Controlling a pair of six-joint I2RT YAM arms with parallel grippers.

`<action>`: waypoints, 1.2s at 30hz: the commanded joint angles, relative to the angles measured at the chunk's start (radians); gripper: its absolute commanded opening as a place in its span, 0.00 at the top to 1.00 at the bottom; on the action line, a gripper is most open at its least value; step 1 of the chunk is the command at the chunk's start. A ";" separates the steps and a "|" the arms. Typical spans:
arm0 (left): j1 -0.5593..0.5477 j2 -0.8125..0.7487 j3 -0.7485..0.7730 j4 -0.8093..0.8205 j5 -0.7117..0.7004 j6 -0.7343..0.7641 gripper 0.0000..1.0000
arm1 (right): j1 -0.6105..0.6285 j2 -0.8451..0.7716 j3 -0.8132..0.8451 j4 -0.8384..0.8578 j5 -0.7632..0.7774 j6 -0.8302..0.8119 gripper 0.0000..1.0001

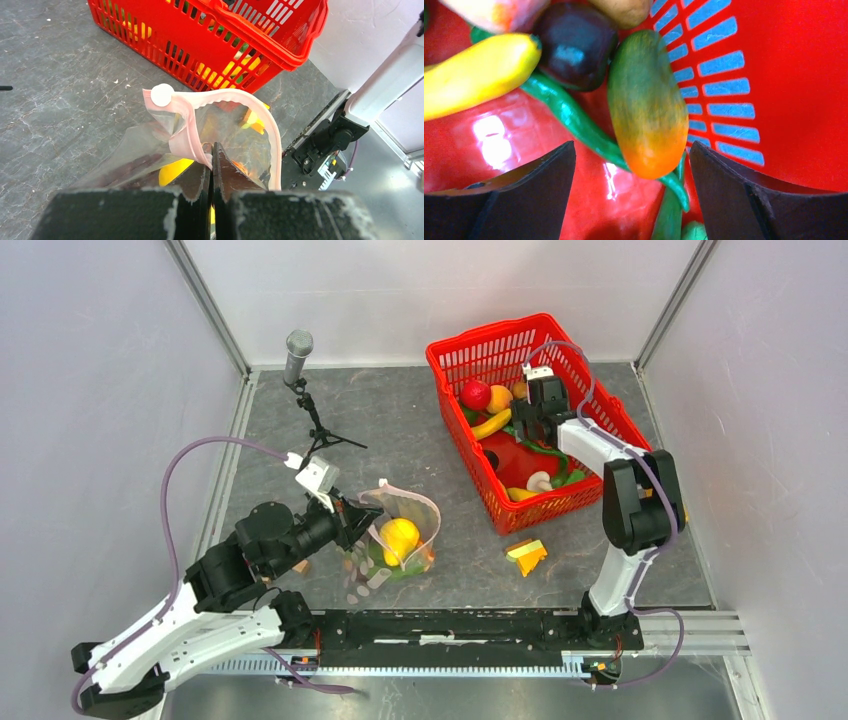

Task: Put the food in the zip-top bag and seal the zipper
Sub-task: Pick up the fake fruit from the bin.

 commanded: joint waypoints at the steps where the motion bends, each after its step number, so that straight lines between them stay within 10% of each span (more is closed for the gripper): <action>1: 0.005 -0.023 0.012 0.025 -0.017 -0.028 0.98 | -0.034 0.068 0.093 0.043 0.022 -0.052 0.16; 18: 0.004 -0.018 -0.004 0.048 -0.011 -0.033 0.98 | -0.066 0.179 0.023 0.070 -0.077 -0.041 0.47; 36: 0.004 0.019 0.001 0.074 0.015 -0.028 0.98 | -0.066 -0.251 -0.320 0.206 -0.485 0.119 0.59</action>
